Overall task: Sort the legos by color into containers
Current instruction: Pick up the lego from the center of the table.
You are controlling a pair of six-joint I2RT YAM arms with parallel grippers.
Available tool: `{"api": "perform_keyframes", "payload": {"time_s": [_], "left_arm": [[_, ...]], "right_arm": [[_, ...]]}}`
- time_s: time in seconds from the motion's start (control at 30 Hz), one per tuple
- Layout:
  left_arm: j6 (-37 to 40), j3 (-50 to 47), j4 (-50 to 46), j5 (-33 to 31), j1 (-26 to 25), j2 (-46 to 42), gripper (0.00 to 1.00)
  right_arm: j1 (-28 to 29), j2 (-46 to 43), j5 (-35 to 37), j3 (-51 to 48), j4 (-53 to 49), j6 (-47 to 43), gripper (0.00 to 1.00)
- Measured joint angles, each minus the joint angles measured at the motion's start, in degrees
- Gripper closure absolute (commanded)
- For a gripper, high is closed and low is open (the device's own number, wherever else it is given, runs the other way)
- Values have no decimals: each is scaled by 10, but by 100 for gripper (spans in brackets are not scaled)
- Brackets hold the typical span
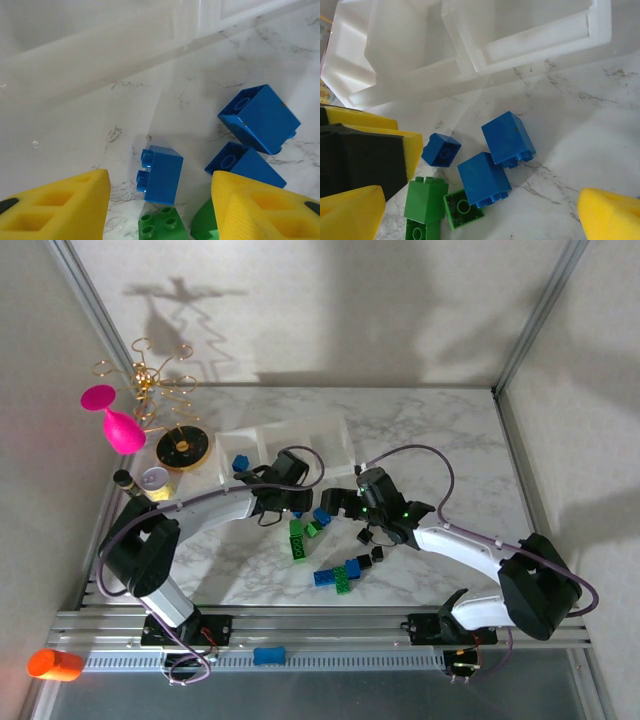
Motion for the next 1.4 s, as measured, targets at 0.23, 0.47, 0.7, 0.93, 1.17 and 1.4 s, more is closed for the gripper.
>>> {"api": "perform_keyframes", "payload": {"time_s": [0.23,0.47,0.7,0.93,1.17,1.4], "left_arm": [[0,0,1,-1,-1,43,50],[2,8,2,-1,-1,79,57],[2,12,7,-2,-1,82,65],[2,13,7,-2,-1,83,70],[2,17,6,-4,-1,74,71],[2,18,-5,-27,-1,17,71]], "right_arm": [[-2,0,3,-2,5,12,1],[-3,0,10,-3,10,12,1],[-4,0,11,-3,14,12,1],[-4,0,13,-3,14,10,1],[-4,-3,15,-3,13,10,1],[-4,-20,14,-3,14,3,1]]}}
